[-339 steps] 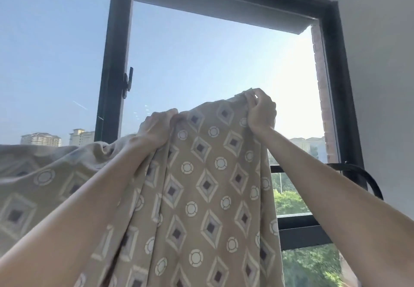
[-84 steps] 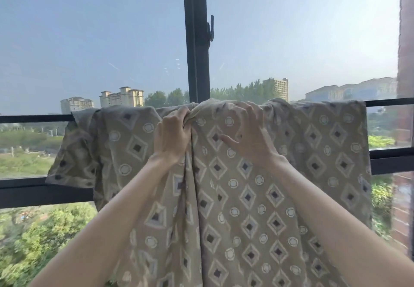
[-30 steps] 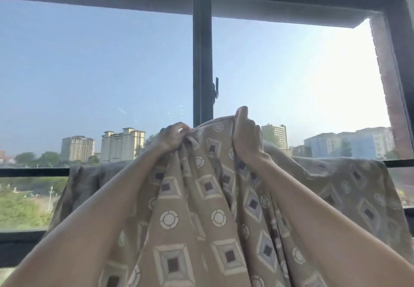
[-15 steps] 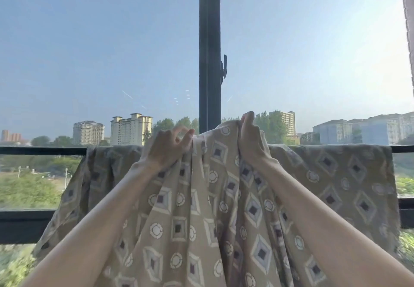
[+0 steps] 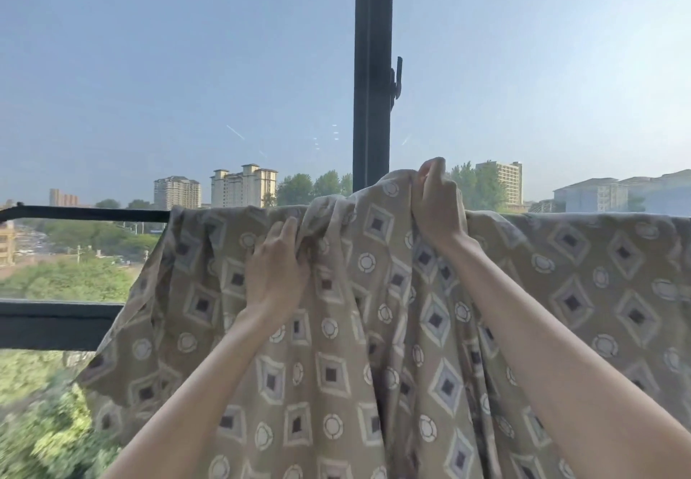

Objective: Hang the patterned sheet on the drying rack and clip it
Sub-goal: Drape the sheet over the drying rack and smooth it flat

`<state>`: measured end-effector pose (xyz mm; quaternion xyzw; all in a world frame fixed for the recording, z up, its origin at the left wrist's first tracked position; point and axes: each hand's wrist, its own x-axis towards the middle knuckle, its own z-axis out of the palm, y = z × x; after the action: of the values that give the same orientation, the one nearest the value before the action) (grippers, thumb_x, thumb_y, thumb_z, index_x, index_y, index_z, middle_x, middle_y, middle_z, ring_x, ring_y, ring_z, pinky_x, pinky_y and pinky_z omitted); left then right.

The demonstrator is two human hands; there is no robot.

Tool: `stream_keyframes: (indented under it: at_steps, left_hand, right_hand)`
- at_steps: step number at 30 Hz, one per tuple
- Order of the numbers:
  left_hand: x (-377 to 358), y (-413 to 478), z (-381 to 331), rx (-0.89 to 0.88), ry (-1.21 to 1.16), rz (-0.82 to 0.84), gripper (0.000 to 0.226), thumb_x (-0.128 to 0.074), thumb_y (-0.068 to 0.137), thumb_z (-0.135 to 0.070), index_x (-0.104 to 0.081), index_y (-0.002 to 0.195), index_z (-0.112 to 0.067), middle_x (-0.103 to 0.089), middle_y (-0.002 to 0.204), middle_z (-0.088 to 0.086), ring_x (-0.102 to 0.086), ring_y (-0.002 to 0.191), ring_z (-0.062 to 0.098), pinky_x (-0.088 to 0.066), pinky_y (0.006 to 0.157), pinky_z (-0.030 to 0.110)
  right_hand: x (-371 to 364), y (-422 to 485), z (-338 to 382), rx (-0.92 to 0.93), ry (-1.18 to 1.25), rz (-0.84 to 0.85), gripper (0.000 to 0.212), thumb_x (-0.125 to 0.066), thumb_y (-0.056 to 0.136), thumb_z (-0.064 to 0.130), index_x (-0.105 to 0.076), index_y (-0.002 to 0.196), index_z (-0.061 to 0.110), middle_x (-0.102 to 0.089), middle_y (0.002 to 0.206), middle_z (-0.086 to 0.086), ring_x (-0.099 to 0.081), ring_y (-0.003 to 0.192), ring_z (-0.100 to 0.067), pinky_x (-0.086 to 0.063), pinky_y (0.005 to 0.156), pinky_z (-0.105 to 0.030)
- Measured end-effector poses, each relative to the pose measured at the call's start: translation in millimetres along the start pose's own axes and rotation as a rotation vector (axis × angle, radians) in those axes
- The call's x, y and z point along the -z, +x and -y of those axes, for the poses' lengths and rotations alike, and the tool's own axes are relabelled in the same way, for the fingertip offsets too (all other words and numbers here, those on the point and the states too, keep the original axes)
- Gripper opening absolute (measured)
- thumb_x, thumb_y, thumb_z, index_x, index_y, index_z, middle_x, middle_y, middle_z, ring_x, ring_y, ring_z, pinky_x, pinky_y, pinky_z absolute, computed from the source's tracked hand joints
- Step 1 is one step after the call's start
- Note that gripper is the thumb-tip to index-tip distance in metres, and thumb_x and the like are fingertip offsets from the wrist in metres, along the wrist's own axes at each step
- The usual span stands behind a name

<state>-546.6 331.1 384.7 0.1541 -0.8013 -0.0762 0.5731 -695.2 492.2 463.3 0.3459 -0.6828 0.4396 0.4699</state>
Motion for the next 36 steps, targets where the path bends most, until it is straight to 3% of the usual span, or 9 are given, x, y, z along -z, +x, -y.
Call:
stream_keyframes:
  at_steps: [3,6,12,16,20,23,26,29,36]
  left_hand:
    - [26,35,3,-0.033,-0.029,-0.160,0.006,-0.043,0.096,-0.012,-0.047,0.100,-0.012,-0.054,0.082,0.001,-0.050,0.063,0.022,-0.028,0.045,0.025]
    - [45,86,7,-0.016,0.065,-0.235,0.014,-0.039,0.098,-0.022,-0.046,0.097,-0.009,-0.057,0.083,0.012,-0.054,0.073,0.034,-0.031,0.057,0.032]
    - [32,121,39,0.107,0.427,0.127,0.012,-0.061,0.089,-0.024,-0.064,0.098,-0.016,-0.065,0.092,0.007,-0.057,0.083,0.025,-0.038,0.069,0.034]
    - [34,111,31,-0.092,0.354,0.060,0.029,-0.077,0.071,-0.041,-0.064,0.089,-0.021,-0.061,0.091,0.001,-0.057,0.093,0.024,-0.036,0.080,0.034]
    - [35,84,10,-0.215,-0.130,0.305,0.036,-0.053,0.079,-0.056,-0.064,0.069,-0.022,-0.062,0.072,-0.005,-0.058,0.066,0.010,-0.048,0.066,0.027]
    - [36,57,6,-0.316,-0.001,0.342,0.053,-0.025,0.078,-0.074,-0.051,0.066,-0.029,-0.055,0.063,-0.011,-0.054,0.058,0.007,-0.047,0.059,0.027]
    - [41,50,12,-0.351,0.212,0.284,0.062,-0.024,0.075,-0.080,-0.051,0.074,-0.024,-0.054,0.066,-0.007,-0.053,0.060,0.009,-0.038,0.059,0.028]
    - [54,64,15,-0.242,0.350,0.447,0.066,-0.021,0.066,-0.085,-0.046,0.066,-0.024,-0.057,0.063,-0.005,-0.053,0.058,0.008,-0.034,0.062,0.028]
    - [56,68,18,-0.252,0.376,0.479,0.059,-0.023,0.068,-0.082,-0.036,0.060,-0.025,-0.050,0.060,-0.006,-0.048,0.057,0.010,-0.028,0.052,0.025]
  right_hand:
    - [6,1,1,-0.025,-0.047,0.007,0.017,-0.034,0.100,0.021,-0.041,0.102,0.005,-0.049,0.061,-0.006,-0.047,0.057,-0.026,-0.035,0.053,-0.034]
    - [12,3,4,-0.049,-0.050,0.058,0.011,-0.031,0.100,0.019,-0.034,0.096,0.009,-0.050,0.064,-0.010,-0.048,0.060,-0.031,-0.038,0.057,-0.038]
    - [17,0,7,-0.060,-0.124,0.126,0.007,-0.033,0.100,0.014,-0.029,0.094,0.012,-0.046,0.058,-0.002,-0.043,0.052,-0.023,-0.028,0.048,-0.032]
    - [17,-2,15,-0.076,-0.184,0.142,0.006,-0.034,0.098,0.010,-0.036,0.103,0.007,-0.048,0.062,-0.003,-0.044,0.059,-0.026,-0.029,0.051,-0.032]
    - [21,-4,19,-0.075,-0.211,0.133,0.014,-0.035,0.097,0.012,-0.040,0.107,0.004,-0.052,0.070,-0.008,-0.047,0.065,-0.027,-0.031,0.056,-0.032]
    - [25,-5,19,-0.071,-0.215,0.129,0.015,-0.036,0.096,0.014,-0.041,0.106,0.004,-0.054,0.073,-0.011,-0.047,0.066,-0.029,-0.031,0.057,-0.032]
    - [31,-4,19,-0.089,-0.238,0.164,0.014,-0.038,0.096,0.012,-0.041,0.107,0.006,-0.050,0.067,-0.005,-0.047,0.067,-0.029,-0.029,0.056,-0.032]
    - [35,-2,20,-0.113,-0.262,0.195,0.013,-0.040,0.094,0.009,-0.043,0.107,0.007,-0.046,0.065,-0.002,-0.048,0.069,-0.028,-0.029,0.058,-0.032]
    - [34,-15,28,-0.055,-0.255,0.100,0.017,-0.041,0.098,0.016,-0.054,0.107,0.011,-0.063,0.098,-0.010,-0.055,0.086,-0.026,-0.036,0.066,-0.031]
